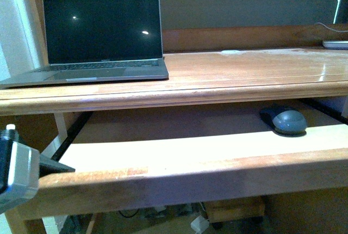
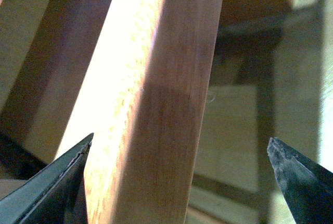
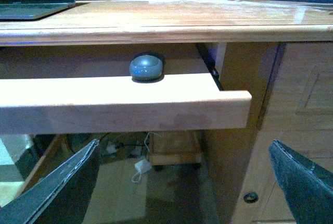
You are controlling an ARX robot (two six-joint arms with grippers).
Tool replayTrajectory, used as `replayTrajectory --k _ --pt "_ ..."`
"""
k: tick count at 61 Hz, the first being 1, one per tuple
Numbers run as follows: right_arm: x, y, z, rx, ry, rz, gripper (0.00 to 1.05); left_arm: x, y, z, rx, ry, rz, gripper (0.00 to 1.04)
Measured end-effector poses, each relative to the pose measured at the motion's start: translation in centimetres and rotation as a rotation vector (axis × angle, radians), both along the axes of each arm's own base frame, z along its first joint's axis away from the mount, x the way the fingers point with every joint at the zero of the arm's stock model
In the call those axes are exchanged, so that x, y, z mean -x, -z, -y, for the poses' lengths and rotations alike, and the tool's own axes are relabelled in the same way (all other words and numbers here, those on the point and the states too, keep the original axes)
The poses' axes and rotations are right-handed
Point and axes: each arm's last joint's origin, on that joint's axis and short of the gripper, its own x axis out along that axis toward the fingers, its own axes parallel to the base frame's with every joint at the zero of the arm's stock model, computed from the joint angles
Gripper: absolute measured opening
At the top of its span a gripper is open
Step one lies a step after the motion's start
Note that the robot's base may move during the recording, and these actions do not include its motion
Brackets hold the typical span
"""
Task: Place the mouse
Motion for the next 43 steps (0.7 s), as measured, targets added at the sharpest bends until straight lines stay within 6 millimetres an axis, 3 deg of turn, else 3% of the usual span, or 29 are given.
replayTrajectory --k 14,21,26,34,43 --pt "0.0 0.0 0.0 0.000 0.000 0.000 0.97 3.7 -3.2 1.0 0.300 -0.107 -0.290 0.97" --pt "0.0 0.0 0.0 0.000 0.000 0.000 0.97 4.3 -6.3 1.6 0.462 -0.158 -0.285 0.97" --pt "0.0 0.0 0.0 0.000 0.000 0.000 0.97 4.8 -9.2 1.4 0.616 -0.293 -0.281 0.97" --pt "0.0 0.0 0.0 0.000 0.000 0.000 0.97 6.7 -10.9 0.3 0.794 -0.497 -0.339 0.97" --pt "0.0 0.0 0.0 0.000 0.000 0.000 0.97 10.5 -9.8 -0.7 0.768 -0.937 0.029 0.76"
